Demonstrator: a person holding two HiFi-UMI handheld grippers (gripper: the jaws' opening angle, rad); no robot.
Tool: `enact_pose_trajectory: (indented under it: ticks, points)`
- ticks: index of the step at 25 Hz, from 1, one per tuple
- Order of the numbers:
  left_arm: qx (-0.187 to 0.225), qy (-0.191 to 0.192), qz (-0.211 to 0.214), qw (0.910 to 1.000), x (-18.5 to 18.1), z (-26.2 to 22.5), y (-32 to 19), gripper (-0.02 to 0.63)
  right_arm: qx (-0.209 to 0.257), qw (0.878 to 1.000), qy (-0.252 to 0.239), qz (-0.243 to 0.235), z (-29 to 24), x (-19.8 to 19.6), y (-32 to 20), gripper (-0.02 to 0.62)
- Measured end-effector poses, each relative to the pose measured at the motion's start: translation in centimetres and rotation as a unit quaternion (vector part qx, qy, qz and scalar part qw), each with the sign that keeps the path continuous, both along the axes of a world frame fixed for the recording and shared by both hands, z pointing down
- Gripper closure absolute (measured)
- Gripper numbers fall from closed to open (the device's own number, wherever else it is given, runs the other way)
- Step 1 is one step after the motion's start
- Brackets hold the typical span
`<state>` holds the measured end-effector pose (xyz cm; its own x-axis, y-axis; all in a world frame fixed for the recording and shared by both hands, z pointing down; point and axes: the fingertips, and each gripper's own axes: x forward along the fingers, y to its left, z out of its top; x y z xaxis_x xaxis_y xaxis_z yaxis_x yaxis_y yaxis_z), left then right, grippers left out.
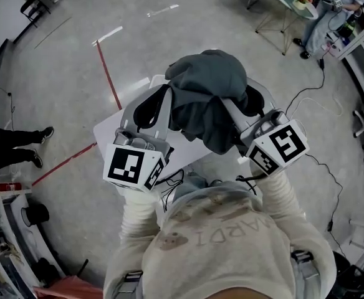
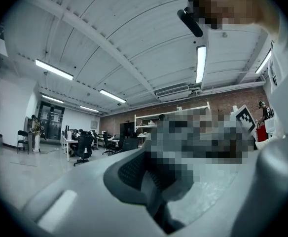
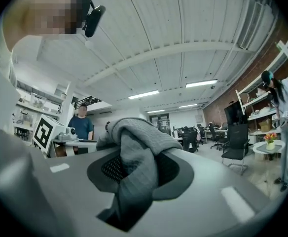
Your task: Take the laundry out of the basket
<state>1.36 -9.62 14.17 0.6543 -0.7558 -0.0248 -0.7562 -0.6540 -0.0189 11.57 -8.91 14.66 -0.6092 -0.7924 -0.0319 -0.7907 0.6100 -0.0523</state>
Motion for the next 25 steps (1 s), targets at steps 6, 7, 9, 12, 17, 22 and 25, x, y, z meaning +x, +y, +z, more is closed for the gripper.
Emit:
enact_pose_trajectory:
  ticks: [6,7,9,12,17,22,25]
  points:
    - [0.004,0.004,-0.004,1.0000,2.2,-1.3,2.4,0.604,-0.003,1.000,-0.016,-0.005,-1.1,1.9,2.0,0.459]
    - [0.004,0.003,-0.004,1.0000,2.4,-1.4,3.0,0.604,-0.001,1.000,-0.014,-0.006,-1.2,2.0,2.5,0.459]
    - [0.004,0.001,-0.005,1.0000,2.5,-1.4,4.5,0.604,0.004,1.000,-0.014,-0.007,-1.4,2.0,4.0,0.460]
    - [0.007,0.002,-0.004,1.0000,2.6,-1.6,6.4,0.604,0.015,1.000,-0.017,-0.006,-2.0,2.2,5.9,0.460]
    - [0.015,0.002,0.000,0.9999,4.3,-2.2,7.7,0.604,0.026,0.999,-0.021,-0.003,-2.6,3.9,7.3,0.462]
    - [0.020,0.002,0.004,0.9998,5.1,-2.6,8.8,0.604,0.036,0.999,-0.022,0.000,-3.3,4.8,8.6,0.462]
    - [0.024,0.002,0.004,0.9997,5.9,-2.8,9.2,0.604,0.041,0.999,-0.021,0.002,-3.6,5.6,9.0,0.462]
